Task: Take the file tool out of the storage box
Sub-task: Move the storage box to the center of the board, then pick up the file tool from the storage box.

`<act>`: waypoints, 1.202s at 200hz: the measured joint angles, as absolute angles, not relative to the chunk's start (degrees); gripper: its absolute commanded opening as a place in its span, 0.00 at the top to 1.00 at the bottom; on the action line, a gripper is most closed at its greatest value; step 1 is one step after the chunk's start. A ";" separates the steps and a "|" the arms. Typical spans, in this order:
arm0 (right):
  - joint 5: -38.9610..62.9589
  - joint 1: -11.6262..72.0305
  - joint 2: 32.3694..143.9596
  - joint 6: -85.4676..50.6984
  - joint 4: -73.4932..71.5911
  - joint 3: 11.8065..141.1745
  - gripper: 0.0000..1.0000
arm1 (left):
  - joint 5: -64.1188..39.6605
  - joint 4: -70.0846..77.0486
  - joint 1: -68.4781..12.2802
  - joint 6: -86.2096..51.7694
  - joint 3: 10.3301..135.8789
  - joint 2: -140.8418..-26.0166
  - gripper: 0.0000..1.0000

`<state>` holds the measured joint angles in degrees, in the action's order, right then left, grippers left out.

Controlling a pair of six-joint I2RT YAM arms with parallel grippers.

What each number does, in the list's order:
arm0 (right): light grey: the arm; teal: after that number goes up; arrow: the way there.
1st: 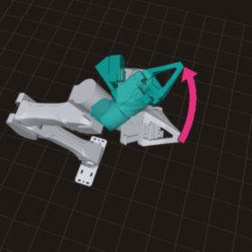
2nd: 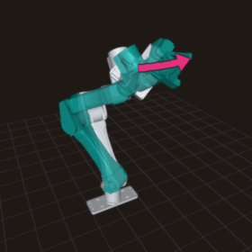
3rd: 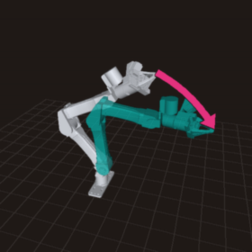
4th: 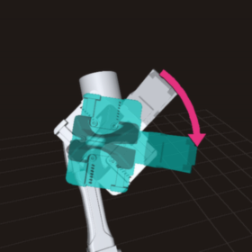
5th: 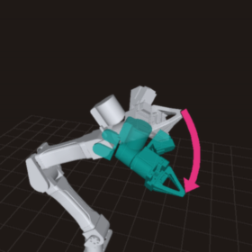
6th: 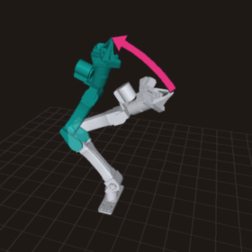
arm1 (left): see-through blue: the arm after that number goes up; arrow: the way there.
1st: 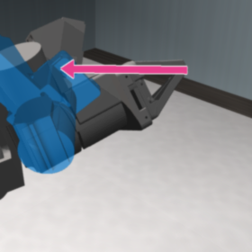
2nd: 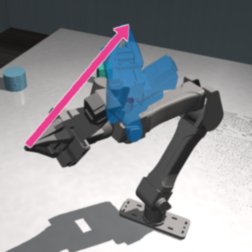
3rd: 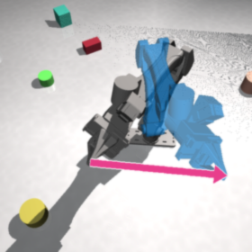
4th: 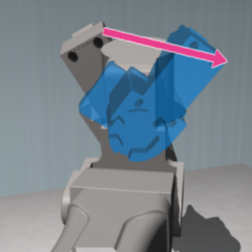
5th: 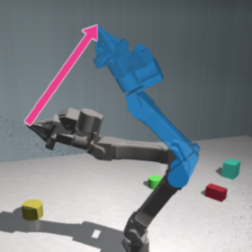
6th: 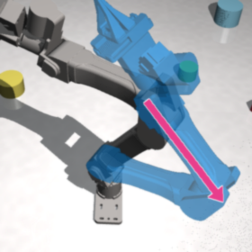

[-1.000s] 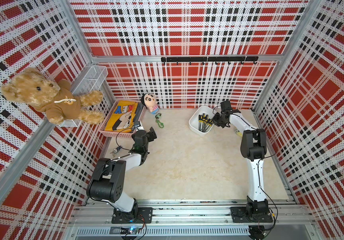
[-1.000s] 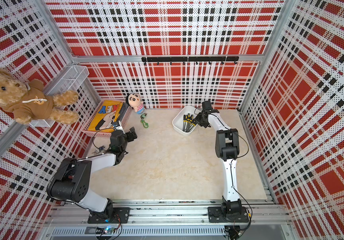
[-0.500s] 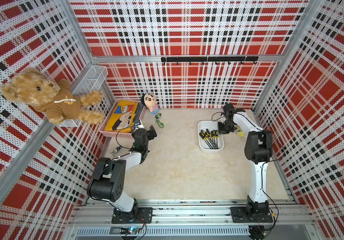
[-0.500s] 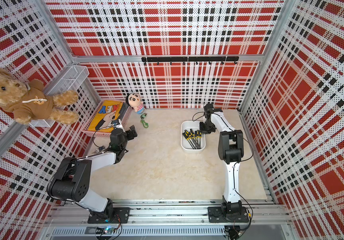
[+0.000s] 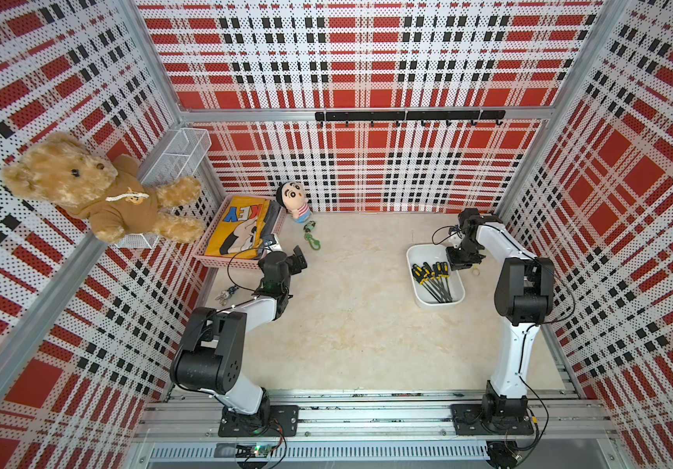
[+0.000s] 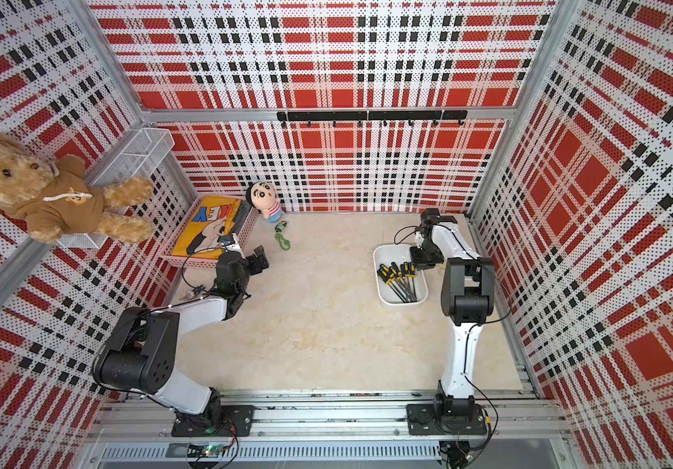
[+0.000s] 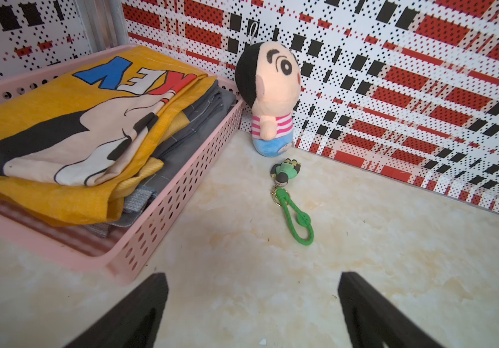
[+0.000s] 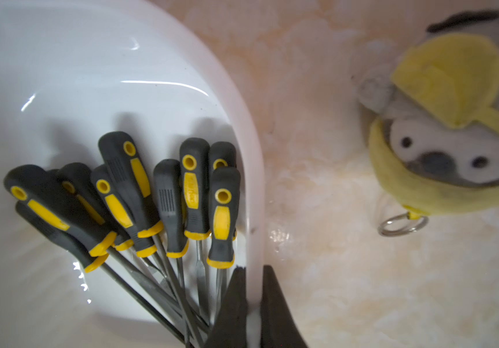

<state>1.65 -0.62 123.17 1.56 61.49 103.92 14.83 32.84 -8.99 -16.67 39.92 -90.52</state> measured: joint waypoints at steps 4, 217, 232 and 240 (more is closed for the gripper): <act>1.37 -0.78 123.17 2.11 61.49 103.92 1.00 | 14.81 32.84 -8.99 -16.67 39.92 -90.56 0.05; 1.96 7.77 118.54 7.97 53.78 105.78 0.60 | 13.87 29.67 -9.45 -16.49 44.42 -91.85 0.05; 3.88 10.26 118.76 7.81 52.71 105.25 0.60 | 13.67 29.36 -9.45 -16.53 44.99 -91.90 0.05; 4.40 10.72 119.02 7.75 52.51 104.79 0.60 | 13.52 29.04 -9.45 -16.56 45.23 -91.90 0.05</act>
